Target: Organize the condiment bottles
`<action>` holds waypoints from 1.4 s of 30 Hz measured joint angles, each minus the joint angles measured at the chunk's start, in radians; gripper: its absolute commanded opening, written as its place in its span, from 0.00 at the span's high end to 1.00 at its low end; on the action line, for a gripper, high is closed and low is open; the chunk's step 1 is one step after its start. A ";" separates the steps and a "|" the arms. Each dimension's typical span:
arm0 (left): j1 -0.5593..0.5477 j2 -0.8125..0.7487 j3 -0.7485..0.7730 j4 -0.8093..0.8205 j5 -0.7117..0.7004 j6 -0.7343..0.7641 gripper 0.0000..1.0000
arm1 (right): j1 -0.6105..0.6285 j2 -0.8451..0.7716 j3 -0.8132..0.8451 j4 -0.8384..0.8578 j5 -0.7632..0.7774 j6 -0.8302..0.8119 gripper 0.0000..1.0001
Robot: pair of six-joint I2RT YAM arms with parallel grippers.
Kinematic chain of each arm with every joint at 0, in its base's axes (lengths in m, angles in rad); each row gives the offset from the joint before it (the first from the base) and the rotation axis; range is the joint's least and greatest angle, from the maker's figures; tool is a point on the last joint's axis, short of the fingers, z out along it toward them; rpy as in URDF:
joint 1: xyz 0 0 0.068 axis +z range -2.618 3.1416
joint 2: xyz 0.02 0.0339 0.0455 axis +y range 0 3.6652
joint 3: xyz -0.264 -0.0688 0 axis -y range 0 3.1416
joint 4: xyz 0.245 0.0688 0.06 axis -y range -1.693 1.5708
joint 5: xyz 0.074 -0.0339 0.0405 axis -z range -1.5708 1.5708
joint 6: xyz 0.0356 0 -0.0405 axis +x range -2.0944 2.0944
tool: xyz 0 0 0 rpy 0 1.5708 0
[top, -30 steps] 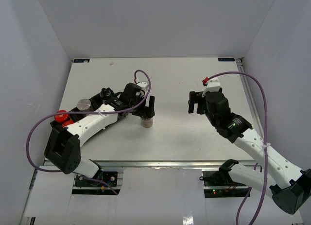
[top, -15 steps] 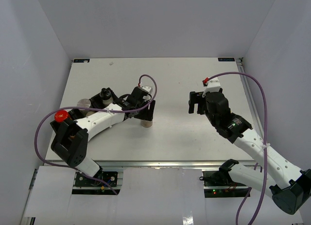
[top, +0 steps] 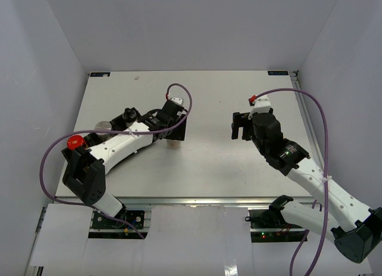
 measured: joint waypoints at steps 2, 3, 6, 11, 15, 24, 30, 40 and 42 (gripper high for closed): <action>0.004 -0.011 0.041 -0.025 -0.037 -0.004 1.00 | 0.000 -0.001 0.000 0.000 -0.001 0.000 0.10; 0.010 -0.020 0.062 -0.037 -0.053 -0.004 1.00 | 0.000 -0.002 0.000 0.000 -0.001 0.000 0.10; 0.036 -0.061 0.111 -0.049 -0.077 -0.004 1.00 | 0.000 -0.010 0.000 0.000 -0.001 -0.002 0.10; 0.204 -0.142 0.118 -0.059 -0.055 0.000 1.00 | 0.000 -0.020 0.000 -0.001 -0.001 -0.003 0.10; 0.349 -0.187 0.088 -0.066 -0.052 0.001 1.00 | 0.000 -0.030 0.000 -0.001 -0.002 -0.003 0.10; 0.388 -0.215 -0.026 -0.063 -0.031 -0.012 1.00 | -0.001 -0.037 0.000 0.000 -0.009 -0.002 0.10; 0.405 -0.216 -0.092 -0.018 -0.050 -0.021 1.00 | -0.001 -0.040 -0.021 0.000 -0.009 -0.002 0.10; 0.429 -0.192 -0.164 0.072 -0.068 -0.011 0.83 | -0.005 -0.049 -0.035 0.002 -0.009 -0.003 0.10; 0.434 -0.183 -0.166 0.083 -0.059 -0.010 0.72 | -0.005 -0.052 -0.042 0.007 -0.009 -0.002 0.10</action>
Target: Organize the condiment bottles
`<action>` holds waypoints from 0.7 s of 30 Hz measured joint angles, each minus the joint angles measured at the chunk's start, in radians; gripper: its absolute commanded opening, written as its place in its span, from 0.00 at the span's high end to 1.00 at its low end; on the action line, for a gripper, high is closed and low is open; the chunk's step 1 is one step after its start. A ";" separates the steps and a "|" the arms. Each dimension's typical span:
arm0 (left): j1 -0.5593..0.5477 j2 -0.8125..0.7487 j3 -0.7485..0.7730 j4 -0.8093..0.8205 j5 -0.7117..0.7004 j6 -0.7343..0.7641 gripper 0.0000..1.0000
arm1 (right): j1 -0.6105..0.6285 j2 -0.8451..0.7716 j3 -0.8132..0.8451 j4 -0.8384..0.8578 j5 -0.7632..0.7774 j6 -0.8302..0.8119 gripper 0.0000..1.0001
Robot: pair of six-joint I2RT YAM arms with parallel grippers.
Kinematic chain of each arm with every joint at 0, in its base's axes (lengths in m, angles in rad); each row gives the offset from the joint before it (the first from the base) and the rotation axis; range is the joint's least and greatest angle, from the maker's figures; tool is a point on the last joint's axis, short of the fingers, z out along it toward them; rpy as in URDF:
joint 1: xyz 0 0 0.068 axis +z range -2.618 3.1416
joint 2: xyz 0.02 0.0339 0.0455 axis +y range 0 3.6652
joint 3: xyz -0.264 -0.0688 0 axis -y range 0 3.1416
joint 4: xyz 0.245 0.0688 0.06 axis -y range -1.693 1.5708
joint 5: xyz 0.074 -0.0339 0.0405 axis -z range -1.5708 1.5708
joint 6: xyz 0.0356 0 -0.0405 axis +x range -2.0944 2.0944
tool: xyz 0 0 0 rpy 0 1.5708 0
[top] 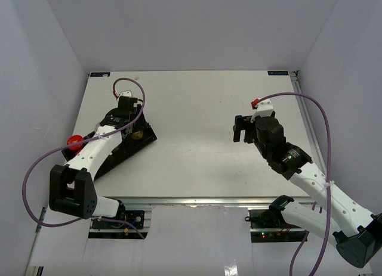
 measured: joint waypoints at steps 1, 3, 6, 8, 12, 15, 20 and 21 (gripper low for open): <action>0.002 0.003 -0.001 0.004 0.007 0.000 0.64 | 0.000 -0.001 -0.005 0.001 0.000 0.000 0.10; 0.007 0.005 -0.002 0.013 0.019 0.001 0.54 | 0.000 -0.001 -0.014 0.003 0.000 0.000 0.10; 0.013 0.021 -0.002 0.024 0.037 0.002 0.32 | 0.000 -0.002 -0.023 0.006 -0.001 0.000 0.10; 0.016 0.035 -0.003 0.029 0.044 0.002 0.19 | 0.000 -0.003 -0.024 0.008 -0.001 0.000 0.10; 0.021 0.061 -0.007 0.037 0.061 0.003 0.11 | 0.000 -0.012 -0.024 0.010 -0.001 0.000 0.10; 0.021 0.066 -0.008 0.041 0.065 0.003 0.03 | 0.000 -0.023 -0.024 0.010 0.000 0.000 0.10; 0.021 0.066 -0.005 0.028 0.074 0.003 0.02 | -0.001 -0.038 -0.024 0.010 0.000 -0.001 0.10; 0.021 0.066 -0.001 0.016 0.076 0.003 0.02 | -0.001 -0.039 -0.024 0.010 0.000 -0.001 0.10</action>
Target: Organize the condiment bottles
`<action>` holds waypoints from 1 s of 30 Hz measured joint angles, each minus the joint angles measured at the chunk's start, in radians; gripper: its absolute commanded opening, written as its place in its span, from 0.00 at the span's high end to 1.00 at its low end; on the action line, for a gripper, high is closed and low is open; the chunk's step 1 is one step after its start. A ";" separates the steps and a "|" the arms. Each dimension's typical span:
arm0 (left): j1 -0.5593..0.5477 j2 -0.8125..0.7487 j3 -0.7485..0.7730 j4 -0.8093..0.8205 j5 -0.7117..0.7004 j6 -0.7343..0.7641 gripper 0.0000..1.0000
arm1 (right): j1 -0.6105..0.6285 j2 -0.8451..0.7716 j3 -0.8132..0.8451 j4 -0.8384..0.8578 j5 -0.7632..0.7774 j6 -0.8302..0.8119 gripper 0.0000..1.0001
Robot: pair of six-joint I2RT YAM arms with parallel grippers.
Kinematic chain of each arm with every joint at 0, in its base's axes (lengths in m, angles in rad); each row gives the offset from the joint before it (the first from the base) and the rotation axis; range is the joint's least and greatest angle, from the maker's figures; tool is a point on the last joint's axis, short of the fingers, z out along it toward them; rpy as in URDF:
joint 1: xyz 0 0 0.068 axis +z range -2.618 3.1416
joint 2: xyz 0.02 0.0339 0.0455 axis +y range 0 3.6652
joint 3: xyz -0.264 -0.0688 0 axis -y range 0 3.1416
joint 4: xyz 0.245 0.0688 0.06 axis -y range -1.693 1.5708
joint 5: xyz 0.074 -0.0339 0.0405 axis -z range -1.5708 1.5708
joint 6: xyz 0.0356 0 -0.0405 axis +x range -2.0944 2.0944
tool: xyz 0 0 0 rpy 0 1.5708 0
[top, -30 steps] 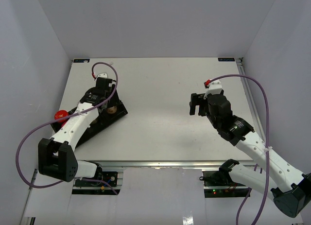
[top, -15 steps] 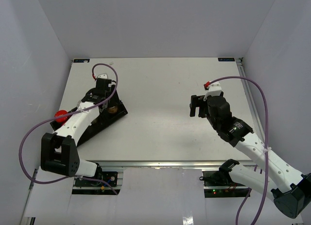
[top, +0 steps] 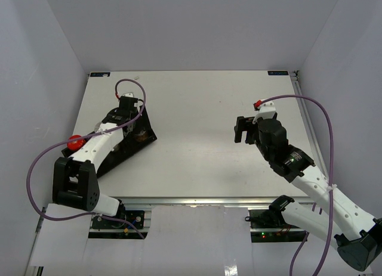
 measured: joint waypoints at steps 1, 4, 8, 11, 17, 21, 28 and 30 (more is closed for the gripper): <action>0.000 0.000 0.008 -0.016 0.003 0.000 0.02 | 0.000 -0.001 0.000 0.000 0.000 0.000 0.10; 0.000 -0.004 0.055 -0.072 0.014 0.000 0.02 | 0.000 -0.001 0.000 -0.001 -0.007 0.000 0.10; 0.000 -0.034 0.181 -0.152 0.065 0.019 0.02 | 0.000 0.010 0.011 -0.023 -0.026 0.002 0.10; 0.000 -0.089 0.280 -0.161 0.153 0.041 0.02 | 0.000 0.027 0.028 -0.045 -0.044 0.008 0.10; -0.124 -0.177 0.363 -0.123 0.304 0.040 0.02 | 0.000 0.038 0.076 -0.097 -0.063 0.065 0.10; -0.332 -0.154 0.372 -0.082 0.335 0.038 0.02 | 0.000 0.040 0.133 -0.134 -0.071 0.103 0.10; -0.437 -0.267 0.162 0.006 0.394 0.017 0.02 | 0.000 -0.031 0.147 -0.171 -0.131 0.132 0.10; -0.443 -0.319 0.100 0.023 0.411 0.005 0.02 | 0.000 -0.063 0.145 -0.172 -0.149 0.135 0.10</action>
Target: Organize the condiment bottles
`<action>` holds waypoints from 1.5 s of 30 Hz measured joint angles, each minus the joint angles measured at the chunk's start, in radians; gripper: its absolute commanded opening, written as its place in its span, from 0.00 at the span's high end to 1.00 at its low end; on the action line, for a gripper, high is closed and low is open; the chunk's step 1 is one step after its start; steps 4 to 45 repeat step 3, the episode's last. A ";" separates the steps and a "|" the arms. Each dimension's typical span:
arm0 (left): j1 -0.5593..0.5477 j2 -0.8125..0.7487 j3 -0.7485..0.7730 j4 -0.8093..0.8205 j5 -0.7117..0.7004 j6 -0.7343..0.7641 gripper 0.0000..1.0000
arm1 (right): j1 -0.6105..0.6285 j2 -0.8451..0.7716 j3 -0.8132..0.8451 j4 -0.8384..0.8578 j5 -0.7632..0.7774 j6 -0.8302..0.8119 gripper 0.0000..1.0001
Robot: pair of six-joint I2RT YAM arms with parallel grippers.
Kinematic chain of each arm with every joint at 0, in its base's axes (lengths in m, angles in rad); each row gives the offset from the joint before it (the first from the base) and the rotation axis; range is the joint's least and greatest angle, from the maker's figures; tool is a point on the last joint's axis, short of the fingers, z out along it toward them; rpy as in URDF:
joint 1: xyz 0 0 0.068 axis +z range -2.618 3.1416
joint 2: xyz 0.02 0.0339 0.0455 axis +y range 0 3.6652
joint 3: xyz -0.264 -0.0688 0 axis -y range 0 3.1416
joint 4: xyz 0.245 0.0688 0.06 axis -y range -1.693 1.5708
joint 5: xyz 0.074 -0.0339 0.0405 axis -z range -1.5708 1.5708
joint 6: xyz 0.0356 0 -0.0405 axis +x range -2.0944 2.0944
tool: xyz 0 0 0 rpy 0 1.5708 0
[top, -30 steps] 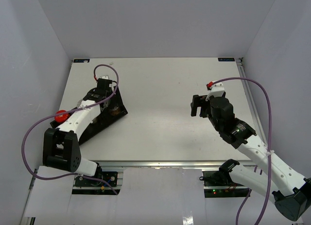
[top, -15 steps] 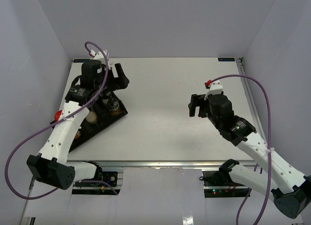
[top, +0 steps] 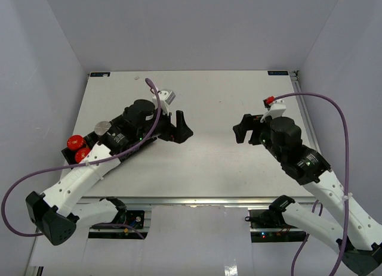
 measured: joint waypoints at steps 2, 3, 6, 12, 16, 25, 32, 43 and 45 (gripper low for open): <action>-0.003 -0.046 -0.043 0.019 0.013 -0.011 0.02 | 0.000 -0.021 -0.005 0.000 -0.016 0.001 0.10; -0.004 -0.065 -0.058 0.026 0.018 -0.016 0.02 | 0.000 -0.029 -0.008 0.000 -0.022 0.002 0.10; -0.004 -0.065 -0.058 0.026 0.018 -0.016 0.02 | 0.000 -0.029 -0.008 0.000 -0.022 0.002 0.10; -0.004 -0.065 -0.058 0.026 0.018 -0.016 0.02 | 0.000 -0.029 -0.008 0.000 -0.022 0.002 0.10; -0.004 -0.065 -0.058 0.026 0.018 -0.016 0.02 | 0.000 -0.029 -0.008 0.000 -0.022 0.002 0.10; -0.004 -0.065 -0.058 0.026 0.018 -0.016 0.02 | 0.000 -0.029 -0.008 0.000 -0.022 0.002 0.10; -0.004 -0.065 -0.058 0.026 0.018 -0.016 0.02 | 0.000 -0.029 -0.008 0.000 -0.022 0.002 0.10; -0.004 -0.065 -0.058 0.026 0.018 -0.016 0.02 | 0.000 -0.029 -0.008 0.000 -0.022 0.002 0.10; -0.004 -0.065 -0.058 0.026 0.018 -0.016 0.02 | 0.000 -0.029 -0.008 0.000 -0.022 0.002 0.10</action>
